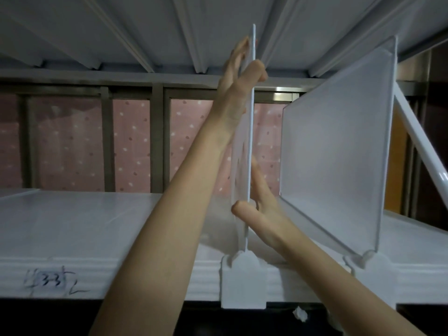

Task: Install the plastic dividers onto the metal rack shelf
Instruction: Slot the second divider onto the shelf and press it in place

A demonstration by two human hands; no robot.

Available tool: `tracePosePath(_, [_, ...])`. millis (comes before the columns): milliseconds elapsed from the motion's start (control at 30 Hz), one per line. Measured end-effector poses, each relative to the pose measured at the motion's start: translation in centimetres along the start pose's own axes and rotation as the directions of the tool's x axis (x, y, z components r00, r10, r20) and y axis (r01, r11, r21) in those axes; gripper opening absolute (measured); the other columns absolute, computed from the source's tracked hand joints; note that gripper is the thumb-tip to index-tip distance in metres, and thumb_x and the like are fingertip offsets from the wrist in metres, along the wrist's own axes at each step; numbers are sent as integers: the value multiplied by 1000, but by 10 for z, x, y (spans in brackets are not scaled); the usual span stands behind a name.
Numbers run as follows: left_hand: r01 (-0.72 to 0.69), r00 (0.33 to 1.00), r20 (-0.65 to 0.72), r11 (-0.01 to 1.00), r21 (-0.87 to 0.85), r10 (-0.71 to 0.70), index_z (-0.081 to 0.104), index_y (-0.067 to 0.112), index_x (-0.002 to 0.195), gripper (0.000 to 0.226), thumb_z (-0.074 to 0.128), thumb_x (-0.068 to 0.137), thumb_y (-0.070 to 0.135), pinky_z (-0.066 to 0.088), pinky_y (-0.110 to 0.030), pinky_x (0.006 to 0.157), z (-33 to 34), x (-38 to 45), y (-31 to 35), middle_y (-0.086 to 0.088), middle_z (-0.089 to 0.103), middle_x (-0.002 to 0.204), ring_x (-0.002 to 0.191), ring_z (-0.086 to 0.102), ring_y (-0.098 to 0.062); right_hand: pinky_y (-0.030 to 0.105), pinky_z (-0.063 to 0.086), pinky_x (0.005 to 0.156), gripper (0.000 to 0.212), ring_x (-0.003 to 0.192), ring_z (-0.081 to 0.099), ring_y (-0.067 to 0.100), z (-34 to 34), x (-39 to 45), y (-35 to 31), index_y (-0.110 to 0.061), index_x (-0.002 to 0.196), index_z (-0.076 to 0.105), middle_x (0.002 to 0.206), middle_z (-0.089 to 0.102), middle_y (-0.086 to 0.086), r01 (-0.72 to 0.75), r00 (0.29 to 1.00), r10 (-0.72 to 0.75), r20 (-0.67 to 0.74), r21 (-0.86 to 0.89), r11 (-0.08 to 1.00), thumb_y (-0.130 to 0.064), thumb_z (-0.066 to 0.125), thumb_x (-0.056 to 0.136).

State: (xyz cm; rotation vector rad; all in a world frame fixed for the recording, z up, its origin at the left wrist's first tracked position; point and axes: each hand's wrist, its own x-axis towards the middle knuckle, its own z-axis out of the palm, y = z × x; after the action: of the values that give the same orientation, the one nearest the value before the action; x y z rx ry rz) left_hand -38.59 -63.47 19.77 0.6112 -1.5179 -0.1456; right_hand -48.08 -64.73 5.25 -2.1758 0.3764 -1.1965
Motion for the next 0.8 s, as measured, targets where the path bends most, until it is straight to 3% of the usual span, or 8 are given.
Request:
tracePosePath(100, [14,1000,3,1000,-2,-14,31,19,146,78,47,70,31,34,0,70,-2,1,1,5,32,150,112,39,5,9,30,98,91,129,28,-23,1,-2,1,-66,140,1,153,8,-38,-8,1000,8,12,2,1000,-24,49,75])
tracePosePath(200, [37,999,8,999,-10,-37,31,22,146,78,47,70,31,34,-7,72,-3,1,-2,6,34,149,107,41,9,23,32,102,89,139,29,-3,1,-3,3,-63,144,7,153,14,-36,-10,1000,10,8,13,1000,-23,51,77])
tracePosePath(333, [50,999,17,997,-53,-49,30,17,147,80,48,70,27,39,6,71,-3,1,3,4,34,149,118,37,1,27,35,103,86,139,30,-2,0,-4,1,-73,134,10,154,16,-34,-2,1000,2,-13,24,1000,-19,57,85])
tracePosePath(433, [79,996,44,997,-4,-79,32,24,145,80,51,68,32,39,-6,71,-5,-2,6,13,38,143,110,42,6,29,35,106,84,138,30,-4,0,-6,-1,-76,130,13,153,20,-33,-11,1000,12,-16,52,999,-18,58,90])
tracePosePath(533, [107,992,67,994,15,-108,29,31,146,83,56,69,37,33,-6,74,-7,-6,12,16,34,145,112,39,8,34,35,109,79,139,31,-1,-1,-7,-3,-71,137,14,153,23,-31,-19,1000,19,-5,48,999,-28,61,89])
tracePosePath(667, [145,982,119,988,48,-150,22,36,148,61,50,94,35,35,-22,90,-18,-26,20,16,26,152,126,34,0,43,45,105,86,135,41,7,-10,-22,0,-68,140,7,153,29,-23,-38,996,49,71,-148,988,-55,64,77])
tracePosePath(733, [169,965,183,980,101,-186,23,40,146,56,47,96,39,41,-27,95,-25,-48,20,17,27,151,126,36,0,36,45,103,84,133,41,1,-17,-40,1,-73,134,3,146,29,-32,-17,993,54,105,-324,946,-66,58,72])
tracePosePath(800, [199,941,235,959,199,-244,26,46,140,51,46,93,43,42,-22,95,-33,-78,17,22,32,144,124,37,2,27,42,102,80,130,42,-3,-25,-59,2,-70,133,-1,142,31,-35,63,988,23,150,-539,840,-70,51,72])
